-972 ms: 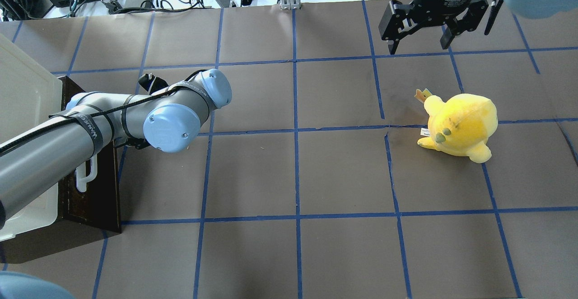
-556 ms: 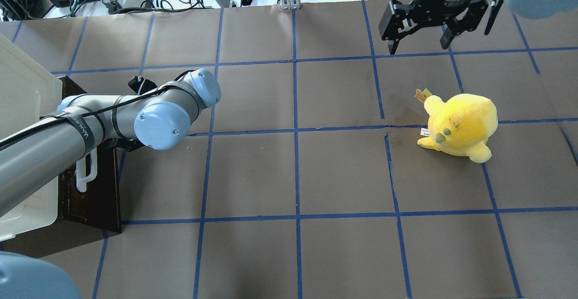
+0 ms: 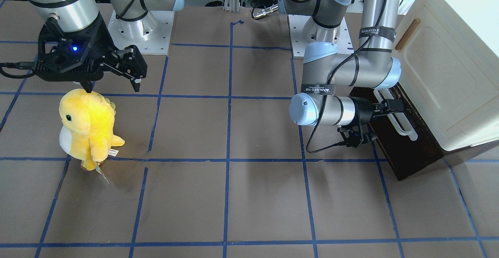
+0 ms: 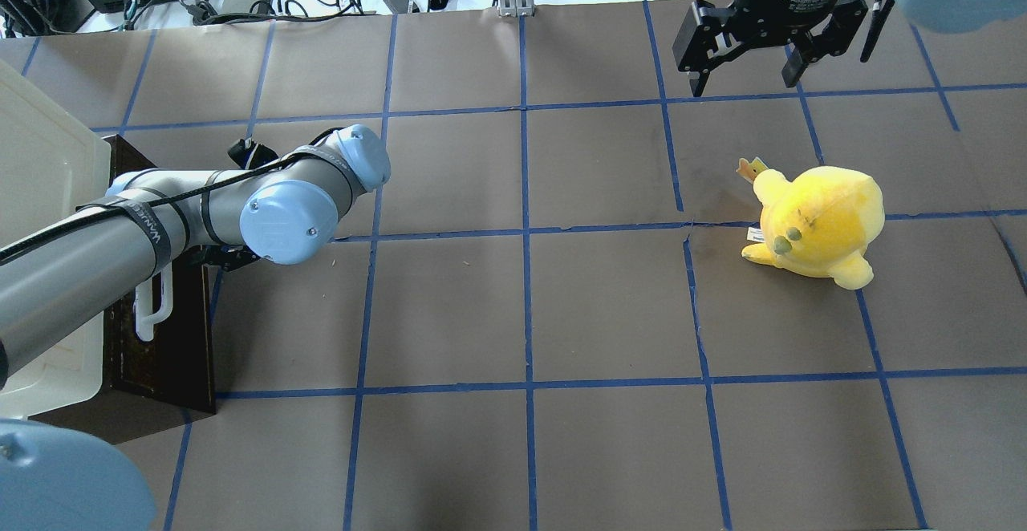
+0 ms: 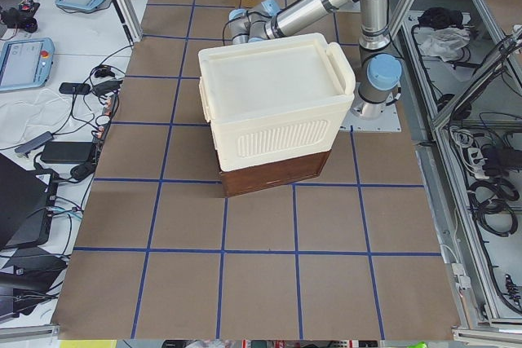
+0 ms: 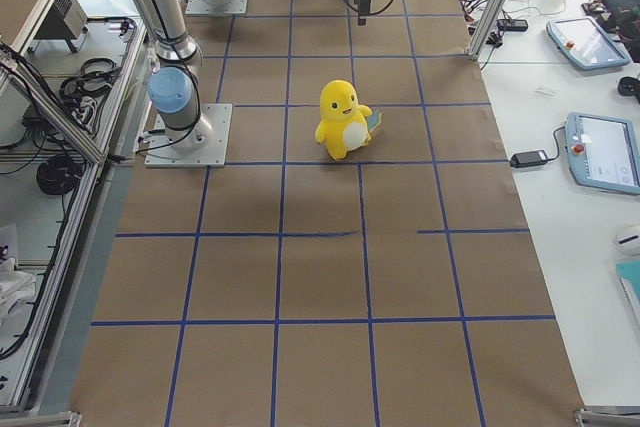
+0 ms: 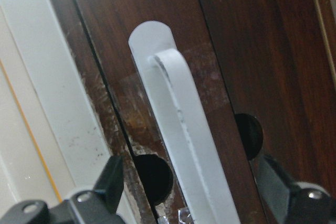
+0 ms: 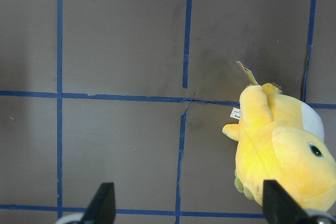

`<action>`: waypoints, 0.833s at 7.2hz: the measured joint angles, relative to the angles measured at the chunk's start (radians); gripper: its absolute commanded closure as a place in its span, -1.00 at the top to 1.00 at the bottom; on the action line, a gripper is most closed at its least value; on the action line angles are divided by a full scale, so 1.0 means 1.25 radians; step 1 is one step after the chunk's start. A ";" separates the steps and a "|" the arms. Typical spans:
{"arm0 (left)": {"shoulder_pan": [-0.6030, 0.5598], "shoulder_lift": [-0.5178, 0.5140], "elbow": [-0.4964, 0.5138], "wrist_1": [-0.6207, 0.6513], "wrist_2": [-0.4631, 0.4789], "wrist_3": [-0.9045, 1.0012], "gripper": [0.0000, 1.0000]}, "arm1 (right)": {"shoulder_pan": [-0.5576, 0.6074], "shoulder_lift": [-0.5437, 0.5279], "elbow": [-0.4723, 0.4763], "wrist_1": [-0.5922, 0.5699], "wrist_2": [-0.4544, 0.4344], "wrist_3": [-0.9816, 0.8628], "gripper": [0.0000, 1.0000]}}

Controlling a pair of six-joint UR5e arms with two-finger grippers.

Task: Pull drawer sideways
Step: 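Lower the left gripper around the white handle of the wooden drawer, then close the left gripper on the white drawer handle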

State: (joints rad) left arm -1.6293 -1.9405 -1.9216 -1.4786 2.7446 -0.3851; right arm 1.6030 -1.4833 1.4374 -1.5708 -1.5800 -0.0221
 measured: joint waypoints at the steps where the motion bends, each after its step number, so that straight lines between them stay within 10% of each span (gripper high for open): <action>1: 0.000 -0.003 0.000 0.002 0.000 0.000 0.43 | 0.000 0.000 0.000 0.000 0.000 0.000 1.00; 6: 0.000 -0.011 0.001 0.022 0.000 0.000 0.27 | 0.000 0.000 0.000 0.000 0.000 0.000 1.00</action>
State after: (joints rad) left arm -1.6291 -1.9545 -1.9206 -1.4514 2.7443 -0.3850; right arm 1.6030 -1.4834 1.4373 -1.5708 -1.5800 -0.0221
